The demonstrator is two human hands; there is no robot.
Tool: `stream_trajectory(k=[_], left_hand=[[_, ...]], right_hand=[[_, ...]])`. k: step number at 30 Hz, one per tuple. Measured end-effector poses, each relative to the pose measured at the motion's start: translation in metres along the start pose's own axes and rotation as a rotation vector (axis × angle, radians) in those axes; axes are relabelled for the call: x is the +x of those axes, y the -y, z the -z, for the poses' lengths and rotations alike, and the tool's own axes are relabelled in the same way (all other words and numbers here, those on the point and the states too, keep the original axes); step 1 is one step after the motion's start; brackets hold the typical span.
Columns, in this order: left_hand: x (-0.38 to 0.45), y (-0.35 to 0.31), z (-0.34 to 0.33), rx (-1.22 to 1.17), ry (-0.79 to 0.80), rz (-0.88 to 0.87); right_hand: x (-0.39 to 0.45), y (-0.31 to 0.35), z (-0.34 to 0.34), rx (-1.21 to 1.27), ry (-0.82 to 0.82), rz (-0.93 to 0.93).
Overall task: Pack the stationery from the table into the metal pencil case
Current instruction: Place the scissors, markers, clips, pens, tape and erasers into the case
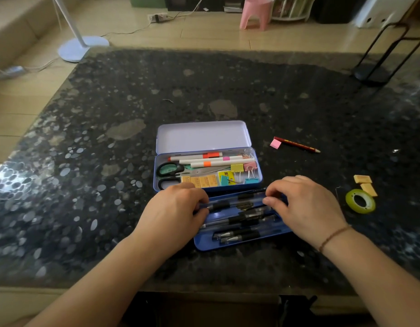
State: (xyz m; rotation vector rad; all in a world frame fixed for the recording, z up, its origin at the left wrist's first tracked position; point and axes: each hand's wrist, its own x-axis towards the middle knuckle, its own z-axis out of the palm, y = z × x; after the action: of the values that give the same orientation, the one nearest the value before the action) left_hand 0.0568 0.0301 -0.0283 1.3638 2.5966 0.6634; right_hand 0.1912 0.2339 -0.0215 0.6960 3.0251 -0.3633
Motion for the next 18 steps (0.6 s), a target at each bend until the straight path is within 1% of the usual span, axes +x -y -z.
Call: stream_trajectory(k=[2, 7, 11, 15, 18], left_hand=[[-0.001, 0.000, -0.001, 0.005, -0.012, -0.014], [-0.001, 0.003, 0.000, -0.048, -0.002, -0.025], [0.001, 0.005, 0.000, -0.082, 0.017, -0.051], [0.002, 0.004, 0.000, -0.060, 0.046, -0.093], [0.003, 0.004, 0.001, -0.043, 0.038, -0.112]], right_hand=[[0.001, 0.001, 0.000, 0.020, 0.009, -0.014], [0.009, -0.002, 0.007, 0.283, 0.099, -0.160], [0.012, -0.001, 0.005, 0.283, 0.109, -0.176], [0.010, -0.001, 0.004, 0.298, 0.055, -0.162], [0.009, -0.001, 0.004, 0.304, 0.033, -0.145]])
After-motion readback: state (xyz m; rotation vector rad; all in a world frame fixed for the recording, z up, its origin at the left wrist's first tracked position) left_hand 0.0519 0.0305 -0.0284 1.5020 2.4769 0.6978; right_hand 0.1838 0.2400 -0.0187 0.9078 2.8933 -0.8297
